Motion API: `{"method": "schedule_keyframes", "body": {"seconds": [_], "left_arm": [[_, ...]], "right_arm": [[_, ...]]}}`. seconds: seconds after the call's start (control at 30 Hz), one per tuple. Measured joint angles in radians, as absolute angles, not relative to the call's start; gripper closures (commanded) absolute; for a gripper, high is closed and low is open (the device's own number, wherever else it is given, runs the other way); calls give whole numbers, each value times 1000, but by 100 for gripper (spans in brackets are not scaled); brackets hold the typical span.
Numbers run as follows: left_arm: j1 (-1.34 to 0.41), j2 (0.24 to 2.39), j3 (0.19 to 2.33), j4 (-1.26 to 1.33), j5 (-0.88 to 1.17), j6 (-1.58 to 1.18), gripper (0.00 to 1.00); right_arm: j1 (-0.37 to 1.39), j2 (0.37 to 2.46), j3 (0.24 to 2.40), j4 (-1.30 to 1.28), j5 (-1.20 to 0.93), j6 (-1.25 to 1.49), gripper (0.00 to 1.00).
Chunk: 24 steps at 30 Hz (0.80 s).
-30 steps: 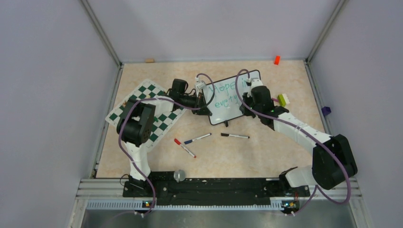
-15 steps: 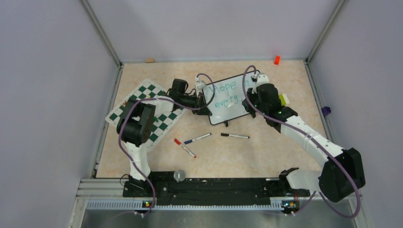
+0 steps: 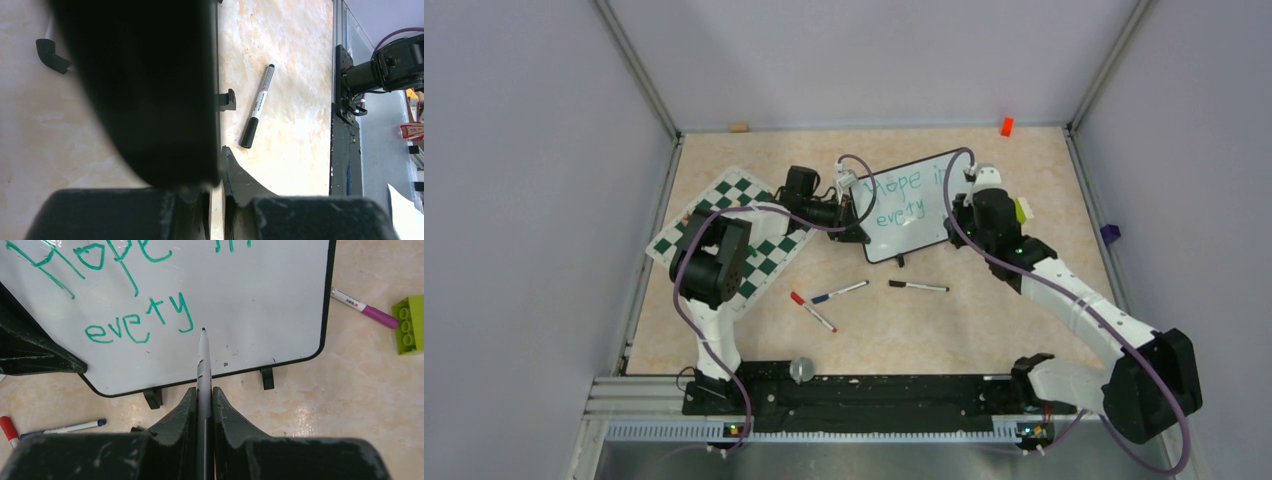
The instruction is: Write a sentence on the whiteboard
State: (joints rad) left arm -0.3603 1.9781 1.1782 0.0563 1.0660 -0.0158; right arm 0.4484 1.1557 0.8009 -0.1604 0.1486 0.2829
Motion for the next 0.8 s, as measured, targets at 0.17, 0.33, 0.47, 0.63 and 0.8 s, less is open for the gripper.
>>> {"method": "schedule_keyframes", "body": {"seconds": [0.17,0.33,0.47,0.63,0.8], "left_arm": [[-360,1978,1178,56,1066,-16,100],[-360,1978,1178,56,1066,-15,100],[-360,1978,1178,56,1066,-15,100],[-360,1978,1178,56,1068,-12,100],[-360,1978,1178,56,1069,-11,100]], "right_arm": [[448,1126,776,-155,179,300,100],[448,1108,759,-149,197,319,100],[448,1093,751,-142,195,319,100],[447,1088,751,-142,182,319,100],[447,1087,751,-142,179,319,100]]}}
